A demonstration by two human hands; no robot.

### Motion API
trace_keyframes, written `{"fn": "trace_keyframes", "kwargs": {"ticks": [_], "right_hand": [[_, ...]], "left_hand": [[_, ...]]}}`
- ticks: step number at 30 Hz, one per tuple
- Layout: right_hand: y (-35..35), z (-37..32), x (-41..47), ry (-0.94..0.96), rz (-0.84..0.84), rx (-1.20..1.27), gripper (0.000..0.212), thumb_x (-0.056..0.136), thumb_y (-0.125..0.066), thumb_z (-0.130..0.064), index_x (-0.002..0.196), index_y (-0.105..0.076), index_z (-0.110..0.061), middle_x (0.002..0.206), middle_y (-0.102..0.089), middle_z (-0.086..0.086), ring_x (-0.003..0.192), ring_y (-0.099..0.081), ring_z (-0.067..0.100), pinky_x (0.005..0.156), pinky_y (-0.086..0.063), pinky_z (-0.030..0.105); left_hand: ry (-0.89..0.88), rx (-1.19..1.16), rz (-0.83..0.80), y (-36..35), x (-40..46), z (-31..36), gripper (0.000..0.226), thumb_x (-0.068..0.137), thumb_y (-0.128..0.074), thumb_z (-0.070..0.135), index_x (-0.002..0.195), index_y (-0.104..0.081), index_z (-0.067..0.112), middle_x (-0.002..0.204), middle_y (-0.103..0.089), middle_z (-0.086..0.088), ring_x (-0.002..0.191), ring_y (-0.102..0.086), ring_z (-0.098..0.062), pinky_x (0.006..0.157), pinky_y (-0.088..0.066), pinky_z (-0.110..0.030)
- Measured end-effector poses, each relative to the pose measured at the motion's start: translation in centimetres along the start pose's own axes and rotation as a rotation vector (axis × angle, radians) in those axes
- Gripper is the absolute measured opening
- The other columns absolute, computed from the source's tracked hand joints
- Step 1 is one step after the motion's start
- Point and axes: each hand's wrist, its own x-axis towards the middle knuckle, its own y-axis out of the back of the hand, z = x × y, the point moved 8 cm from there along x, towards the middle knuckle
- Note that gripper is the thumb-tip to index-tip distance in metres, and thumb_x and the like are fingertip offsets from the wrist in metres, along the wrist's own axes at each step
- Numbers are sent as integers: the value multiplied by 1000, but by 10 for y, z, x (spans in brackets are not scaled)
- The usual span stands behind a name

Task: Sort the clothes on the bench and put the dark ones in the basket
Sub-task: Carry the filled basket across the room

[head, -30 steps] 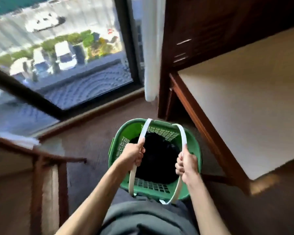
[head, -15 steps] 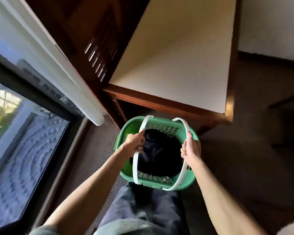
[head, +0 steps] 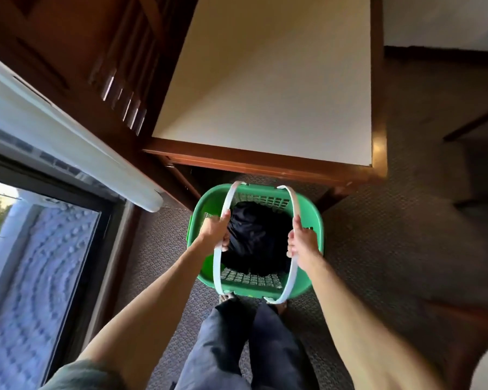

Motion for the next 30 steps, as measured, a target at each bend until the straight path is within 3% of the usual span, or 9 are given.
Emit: {"fn": "trace_keyframes", "kwargs": {"ticks": [3,6,9,13,16,20,23,25,30], "right_hand": [[8,-13,16,88,65,-6,53,93,-57,-58,64,-46,-15,46,-37,-1,29,-28,11,36,-25,22],[30,-30,42,274,245,-212,48,98,-52,-52,68,-50,-14,57,-52,12,33,-46,18,35,-43,29],[59,-34,64,313,422,-428,52,99,-50,-48,85,-69,-2,88,-69,29,78,-68,42,71,-55,48],[80,-22,105,218,469,-438,44,105,-46,-28,112,-70,8,114,-66,34,108,-63,46,91,-47,47],[77,5,135,147,483,-388,37,103,-45,-21,127,-62,2,128,-62,30,115,-61,43,97,-49,47],[68,31,157,143,419,-394,67,94,-62,-41,140,-43,4,144,-48,29,130,-51,42,109,-41,44],[68,41,167,94,367,-588,44,99,-58,-18,130,-38,7,133,-52,34,118,-56,46,92,-46,44],[71,41,167,69,357,-671,33,102,-49,-10,128,-36,5,122,-55,32,110,-59,46,75,-41,38],[73,48,146,59,356,-714,30,103,-47,-9,127,-35,3,114,-57,28,96,-61,41,70,-39,34]], "left_hand": [[-188,216,117,4,11,8,24,92,-64,32,105,-51,17,68,-64,-9,46,-62,-25,50,-54,-33],[-250,286,192,16,26,3,58,92,-58,41,146,-35,43,100,-70,-8,73,-72,-34,60,-61,-40],[-322,469,284,45,51,-8,61,102,-47,41,157,-19,36,120,-62,-24,88,-66,-39,75,-56,-44],[-188,663,321,72,93,-37,62,106,-35,36,159,-7,21,144,-39,-29,123,-47,-50,98,-42,-57],[-88,599,296,64,130,-52,73,106,-34,39,158,4,6,156,-27,-30,136,-38,-49,109,-34,-53],[148,527,245,67,171,-91,85,100,-45,54,155,-13,-1,143,-44,-37,130,-49,-47,104,-41,-45],[170,586,179,70,197,-112,69,95,-57,53,135,-43,-1,127,-60,-30,113,-61,-43,90,-49,-40],[149,600,153,70,204,-118,57,96,-60,42,128,-46,-3,121,-63,-28,106,-64,-42,83,-50,-40],[143,698,71,75,188,-124,57,94,-64,41,128,-49,-1,120,-64,-25,105,-65,-40,81,-52,-37]]}}
